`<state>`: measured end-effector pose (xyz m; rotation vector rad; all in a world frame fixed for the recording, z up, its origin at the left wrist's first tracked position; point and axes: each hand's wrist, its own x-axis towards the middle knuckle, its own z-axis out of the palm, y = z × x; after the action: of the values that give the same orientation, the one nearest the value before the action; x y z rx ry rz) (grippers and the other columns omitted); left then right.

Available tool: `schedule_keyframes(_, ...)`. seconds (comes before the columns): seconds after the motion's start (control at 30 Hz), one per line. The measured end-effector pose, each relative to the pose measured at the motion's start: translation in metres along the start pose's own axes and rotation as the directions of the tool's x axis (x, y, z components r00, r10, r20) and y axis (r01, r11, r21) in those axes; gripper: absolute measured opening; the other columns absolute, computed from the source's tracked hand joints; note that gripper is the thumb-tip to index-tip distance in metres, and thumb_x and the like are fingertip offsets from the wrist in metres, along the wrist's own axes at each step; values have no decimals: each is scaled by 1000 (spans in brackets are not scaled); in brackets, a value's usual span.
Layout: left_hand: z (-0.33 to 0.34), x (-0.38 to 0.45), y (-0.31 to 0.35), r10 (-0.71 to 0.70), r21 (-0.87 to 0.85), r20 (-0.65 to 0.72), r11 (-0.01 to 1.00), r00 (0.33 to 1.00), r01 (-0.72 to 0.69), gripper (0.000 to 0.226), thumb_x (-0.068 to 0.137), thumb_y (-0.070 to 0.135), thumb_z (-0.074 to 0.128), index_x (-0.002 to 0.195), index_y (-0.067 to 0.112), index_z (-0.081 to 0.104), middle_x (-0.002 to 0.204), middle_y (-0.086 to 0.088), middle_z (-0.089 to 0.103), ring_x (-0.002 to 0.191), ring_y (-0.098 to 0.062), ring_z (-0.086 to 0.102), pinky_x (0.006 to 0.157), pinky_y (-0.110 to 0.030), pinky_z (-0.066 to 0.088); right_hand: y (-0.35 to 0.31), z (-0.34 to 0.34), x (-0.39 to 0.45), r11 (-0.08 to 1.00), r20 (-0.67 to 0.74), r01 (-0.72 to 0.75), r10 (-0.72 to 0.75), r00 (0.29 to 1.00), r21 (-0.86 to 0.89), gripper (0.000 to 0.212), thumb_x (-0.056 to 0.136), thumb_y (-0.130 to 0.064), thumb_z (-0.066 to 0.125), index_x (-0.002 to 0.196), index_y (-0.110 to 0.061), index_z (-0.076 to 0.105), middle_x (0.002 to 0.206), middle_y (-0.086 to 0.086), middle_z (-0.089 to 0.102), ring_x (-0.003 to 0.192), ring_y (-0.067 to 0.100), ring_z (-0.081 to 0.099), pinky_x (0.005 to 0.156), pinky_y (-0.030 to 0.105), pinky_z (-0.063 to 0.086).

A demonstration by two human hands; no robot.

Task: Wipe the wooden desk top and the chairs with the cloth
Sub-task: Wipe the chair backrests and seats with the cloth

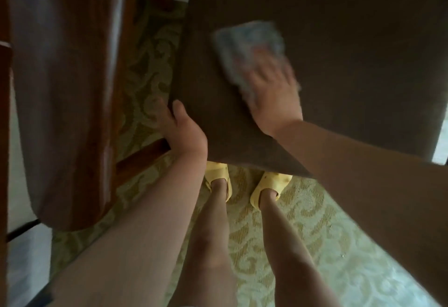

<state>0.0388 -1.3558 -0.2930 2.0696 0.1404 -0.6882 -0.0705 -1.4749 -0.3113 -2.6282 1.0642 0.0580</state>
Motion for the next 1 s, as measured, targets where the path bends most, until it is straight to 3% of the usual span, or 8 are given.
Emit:
schedule_keyframes(0.07, 7, 3, 1, -13, 24, -39, 1000, 999, 14, 55, 99, 41, 30, 151, 24, 25, 155, 1, 28, 133, -10, 34, 94, -15, 34, -21, 6, -27, 948, -82, -316, 319, 944, 48, 59, 92, -29, 50, 149, -29, 33, 157, 7, 26, 147, 27, 13, 117, 51, 4)
schedule_keyframes(0.27, 12, 9, 5, 109, 390, -56, 918, 993, -79, 59, 98, 34, 37, 152, 19, 21, 159, -4, 20, 146, -24, 18, 119, -45, 14, -18, 21, -91, 799, 292, 600, -565, 772, -39, 71, 84, -23, 53, 149, -34, 27, 160, -2, 11, 148, 19, -1, 118, 49, -7)
schedule_keyframes(0.37, 21, -6, 0, 312, 626, 119, 713, 943, -315, 61, 99, 31, 36, 154, 18, 13, 162, -5, 7, 148, -23, 4, 120, -46, -2, 44, 8, -102, 995, -61, -96, 98, 993, 42, 66, 84, -14, 61, 144, -27, 38, 149, 8, 40, 142, 29, 26, 116, 53, 12)
schedule_keyframes(0.5, 58, -43, -6, 410, 654, 346, 540, 844, -530, 59, 98, 32, 33, 154, 22, 14, 162, -3, 3, 149, -22, -2, 117, -41, -7, 32, 1, -117, 376, -162, -872, 926, 341, 314, 57, 96, -33, 36, 152, -28, 26, 160, 5, 19, 148, 23, 10, 119, 50, 6)
schedule_keyframes(0.6, 90, -75, -10, 397, 613, 498, 467, 771, -637, 60, 95, 33, 25, 154, 24, 15, 162, -1, 4, 149, -21, -3, 119, -44, -3, 8, 11, -143, 887, -32, -451, 456, 890, 96, 64, 88, -29, 35, 151, -26, 22, 159, 6, 20, 148, 22, 7, 119, 50, 4)
schedule_keyframes(0.7, 107, -92, -13, 394, 576, 605, 383, 692, -722, 58, 98, 32, 26, 154, 25, 13, 162, 0, 2, 148, -20, -5, 119, -43, -4, 68, 4, -173, 963, -9, -269, 269, 963, -18, 61, 89, -28, 37, 149, -25, 27, 156, 7, 30, 147, 20, 13, 118, 48, 7)
schedule_keyframes(0.87, 119, -97, -13, 403, 598, 622, 310, 672, -739, 59, 100, 31, 32, 154, 24, 9, 162, 0, -1, 148, -21, -7, 118, -42, -7, 97, -13, -151, 116, -116, -911, 990, 76, 397, 56, 99, -33, 38, 153, -27, 23, 161, 6, 14, 148, 24, 7, 119, 50, 6)
schedule_keyframes(1.0, 124, -104, -12, 386, 586, 636, 321, 668, -744, 61, 95, 25, 25, 154, 24, 10, 162, 0, 0, 148, -19, -8, 118, -42, -7, 83, -8, -140, 977, -10, -212, 212, 977, 28, 57, 92, -31, 44, 148, -26, 33, 158, 5, 24, 147, 23, 13, 118, 51, 8)
